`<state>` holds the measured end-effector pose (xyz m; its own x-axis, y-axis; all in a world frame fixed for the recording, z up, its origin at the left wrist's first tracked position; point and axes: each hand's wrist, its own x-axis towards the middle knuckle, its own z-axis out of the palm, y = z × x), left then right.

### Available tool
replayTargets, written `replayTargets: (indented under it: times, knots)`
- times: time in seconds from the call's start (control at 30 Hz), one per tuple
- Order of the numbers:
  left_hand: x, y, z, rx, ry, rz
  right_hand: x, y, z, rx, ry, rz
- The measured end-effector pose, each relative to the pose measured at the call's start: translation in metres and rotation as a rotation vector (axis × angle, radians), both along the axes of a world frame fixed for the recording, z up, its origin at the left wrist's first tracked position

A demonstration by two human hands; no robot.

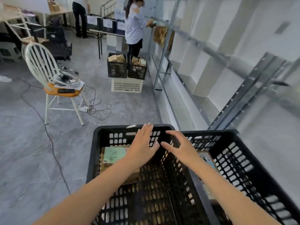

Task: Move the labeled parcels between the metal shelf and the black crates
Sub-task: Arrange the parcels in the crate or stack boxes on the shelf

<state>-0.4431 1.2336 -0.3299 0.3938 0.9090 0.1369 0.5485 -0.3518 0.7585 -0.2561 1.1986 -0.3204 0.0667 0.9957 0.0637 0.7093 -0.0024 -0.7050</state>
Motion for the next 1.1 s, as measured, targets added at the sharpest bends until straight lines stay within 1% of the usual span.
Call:
replayTargets:
  times: [0.1,0.2,0.3,0.37,0.53,0.7,0.83,0.97,1.1]
  knots:
    - [0.026,-0.014,0.019,0.043,-0.049,-0.093,0.023,-0.032,0.024,0.019,-0.034,-0.074]
    - [0.056,-0.037,0.041,0.12,-0.049,-0.19,0.046,-0.074,0.051,0.075,-0.034,-0.183]
    - [0.092,-0.072,0.068,0.174,-0.056,-0.296,0.072,-0.133,0.079,0.14,-0.036,-0.297]
    - [0.118,-0.105,0.086,0.186,-0.097,-0.375,0.089,-0.182,0.096,0.18,-0.034,-0.374]
    - [0.176,-0.22,0.116,0.188,-0.183,-0.608,0.115,-0.333,0.129,0.239,0.021,-0.625]
    - [0.224,-0.348,0.14,0.274,-0.186,-0.878,0.118,-0.493,0.151,0.298,-0.016,-0.884]
    - [0.25,-0.449,0.161,0.299,-0.229,-1.025,0.108,-0.608,0.163,0.295,-0.072,-1.095]
    - [0.262,-0.537,0.177,0.255,-0.267,-1.168,0.086,-0.702,0.179,0.329,-0.109,-1.263]
    - [0.267,-0.607,0.191,0.25,-0.318,-1.316,0.062,-0.77,0.193,0.319,-0.189,-1.383]
